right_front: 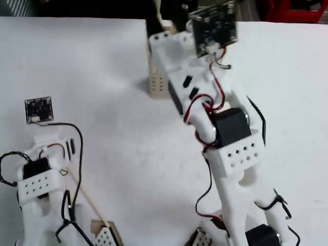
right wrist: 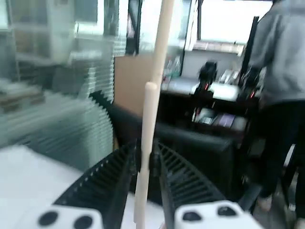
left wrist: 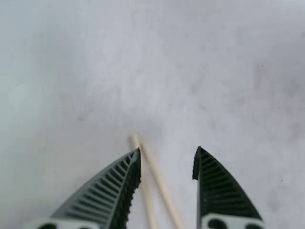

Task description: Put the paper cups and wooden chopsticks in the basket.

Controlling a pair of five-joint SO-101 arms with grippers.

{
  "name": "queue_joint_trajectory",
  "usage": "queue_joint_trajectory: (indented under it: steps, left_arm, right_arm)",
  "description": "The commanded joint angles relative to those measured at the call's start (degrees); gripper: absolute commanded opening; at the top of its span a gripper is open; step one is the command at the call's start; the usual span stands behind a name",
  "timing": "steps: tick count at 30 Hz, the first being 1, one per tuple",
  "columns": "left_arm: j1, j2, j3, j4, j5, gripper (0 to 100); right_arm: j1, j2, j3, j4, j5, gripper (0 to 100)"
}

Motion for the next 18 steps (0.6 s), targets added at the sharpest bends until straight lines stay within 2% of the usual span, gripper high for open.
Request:
queue_joint_trajectory:
  steps: [1, 8, 18]
  left_arm:
    - [-0.48, -1.36, -0.44, -1.23, -0.53, 19]
    - [-0.48, -1.36, -0.44, -1.23, -0.53, 19]
    - [-0.48, -1.36, -0.44, -1.23, -0.53, 19]
  right_arm:
    - [3.21, 2.95, -2.46, -9.36, 0.44, 1.7]
    - [7.16, 12.18, -2.46, -21.41, 0.44, 1.7]
    - [7.34, 18.68, 3.34, -21.05, 0.97, 2.0]
